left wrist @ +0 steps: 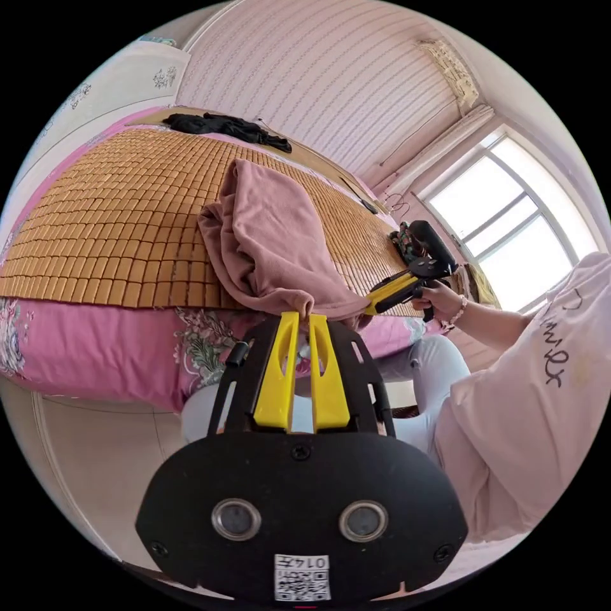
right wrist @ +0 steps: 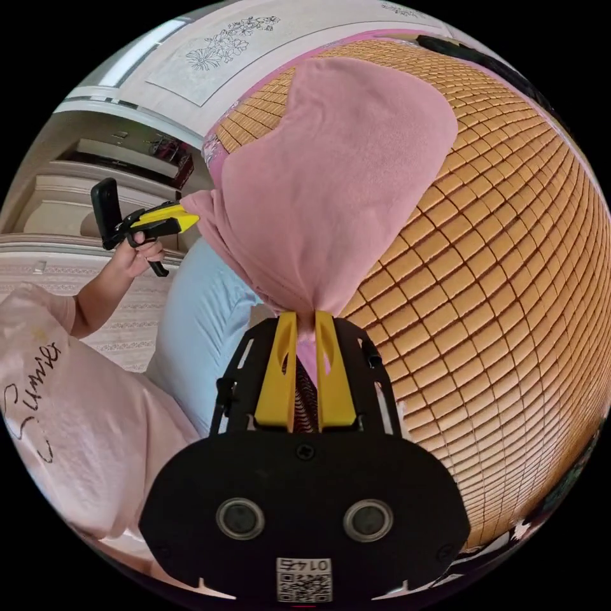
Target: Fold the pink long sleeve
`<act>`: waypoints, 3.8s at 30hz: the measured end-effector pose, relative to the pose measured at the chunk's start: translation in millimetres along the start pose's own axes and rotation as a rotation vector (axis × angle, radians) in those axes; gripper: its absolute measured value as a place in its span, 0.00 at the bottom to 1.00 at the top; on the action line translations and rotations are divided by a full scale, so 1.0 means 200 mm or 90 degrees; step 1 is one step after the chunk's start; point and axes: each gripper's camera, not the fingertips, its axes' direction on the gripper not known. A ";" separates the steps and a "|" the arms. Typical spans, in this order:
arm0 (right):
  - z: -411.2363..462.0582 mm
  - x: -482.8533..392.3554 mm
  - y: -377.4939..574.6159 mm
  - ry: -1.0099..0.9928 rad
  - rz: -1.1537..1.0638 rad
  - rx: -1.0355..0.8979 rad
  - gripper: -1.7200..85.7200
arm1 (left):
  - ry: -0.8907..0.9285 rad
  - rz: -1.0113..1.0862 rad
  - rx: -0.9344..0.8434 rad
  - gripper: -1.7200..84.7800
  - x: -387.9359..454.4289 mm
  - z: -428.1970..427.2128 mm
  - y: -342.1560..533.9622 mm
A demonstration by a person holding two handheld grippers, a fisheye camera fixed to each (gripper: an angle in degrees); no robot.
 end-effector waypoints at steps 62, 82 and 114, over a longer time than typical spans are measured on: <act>-0.75 -0.19 0.83 -0.051 0.088 0.088 0.12 | -0.185 -0.287 0.028 0.20 0.17 -0.49 1.05; -2.16 -0.68 1.86 -0.239 -0.066 0.587 0.03 | 0.094 0.010 0.337 0.01 0.65 -1.31 0.91; -3.83 -1.59 1.49 0.217 -0.071 0.786 0.03 | -0.008 0.178 0.614 0.01 1.29 -1.72 -0.67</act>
